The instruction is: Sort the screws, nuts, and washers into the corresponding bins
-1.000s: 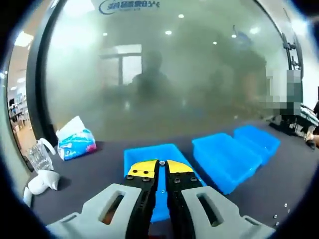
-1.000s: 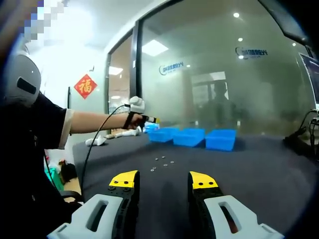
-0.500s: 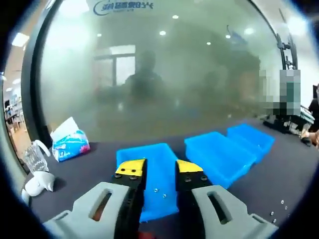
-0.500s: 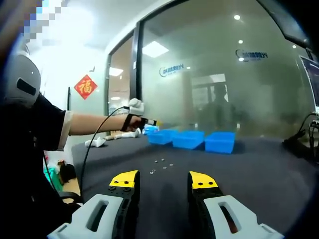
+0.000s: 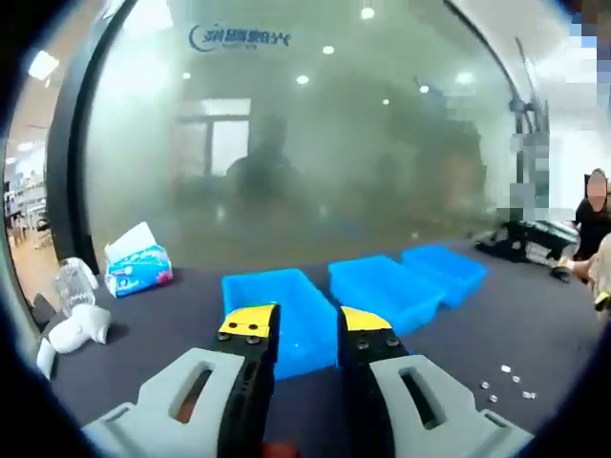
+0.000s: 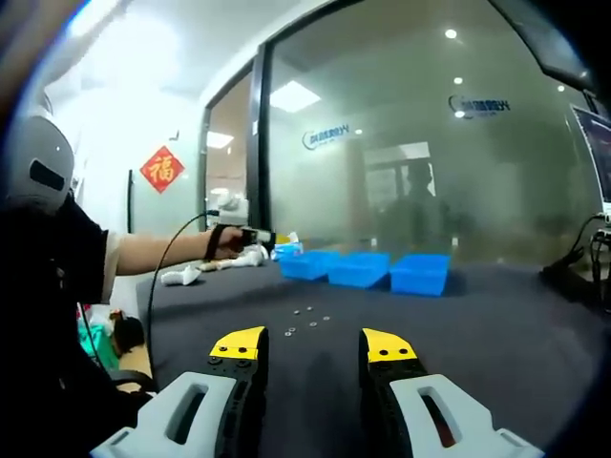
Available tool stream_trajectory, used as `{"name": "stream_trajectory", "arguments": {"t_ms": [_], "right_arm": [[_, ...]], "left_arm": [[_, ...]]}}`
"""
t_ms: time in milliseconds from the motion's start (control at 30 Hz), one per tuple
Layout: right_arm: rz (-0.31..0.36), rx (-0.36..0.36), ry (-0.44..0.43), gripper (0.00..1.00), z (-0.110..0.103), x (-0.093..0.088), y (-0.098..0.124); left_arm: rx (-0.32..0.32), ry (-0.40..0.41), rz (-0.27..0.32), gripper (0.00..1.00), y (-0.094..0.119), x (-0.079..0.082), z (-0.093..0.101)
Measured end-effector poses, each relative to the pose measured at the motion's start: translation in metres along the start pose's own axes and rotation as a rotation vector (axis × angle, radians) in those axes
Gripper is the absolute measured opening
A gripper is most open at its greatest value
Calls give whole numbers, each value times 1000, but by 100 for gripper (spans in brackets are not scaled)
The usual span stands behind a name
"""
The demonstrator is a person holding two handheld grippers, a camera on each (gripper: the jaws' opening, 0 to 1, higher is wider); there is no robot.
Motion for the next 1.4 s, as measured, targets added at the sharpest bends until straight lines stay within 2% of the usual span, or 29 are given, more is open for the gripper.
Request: {"name": "stream_trajectory", "arguments": {"t_ms": [100, 300, 433, 533, 800, 933, 1067, 1200, 1400], "right_arm": [[-1, -3, 2, 35, 0, 1, -1], [2, 4, 4, 35, -6, 4, -8], [-6, 16, 8, 35, -13, 3, -12], [-4, 19, 9, 35, -17, 4, -14], [-7, 29, 23, 35, -21, 10, -20], [-22, 26, 45, 35, -23, 9, -21], [-20, 27, 40, 35, -24, 8, -21], [-19, 25, 38, 35, -23, 8, -20], [-14, 23, 43, 35, -21, 13, -19]], "left_arm": [[-31, 21, 23, 25, 28, -4, 2], [-76, 51, 46, 27, 82, -22, 6], [-86, 70, 80, 27, 104, -26, -1], [-112, 78, 78, 29, 126, -38, 0], [-179, 55, 92, 31, 173, -66, 16], [-200, 70, 87, 32, 187, -71, 17], [-191, 82, 93, 32, 197, -70, 13], [-191, 59, 93, 33, 203, -71, 15], [-190, 70, 82, 33, 207, -78, 16]]}}
Point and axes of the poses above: the point that each gripper's makers call its tool centre point, and the gripper's own axes: y roughly backward along the fingers, z roughly to its right, x roughly out of its top, the point moved 2 cm from there along y, roughly backward along the fingers, and after that the axes turned 13 degrees about x, right-handed, at the moved point
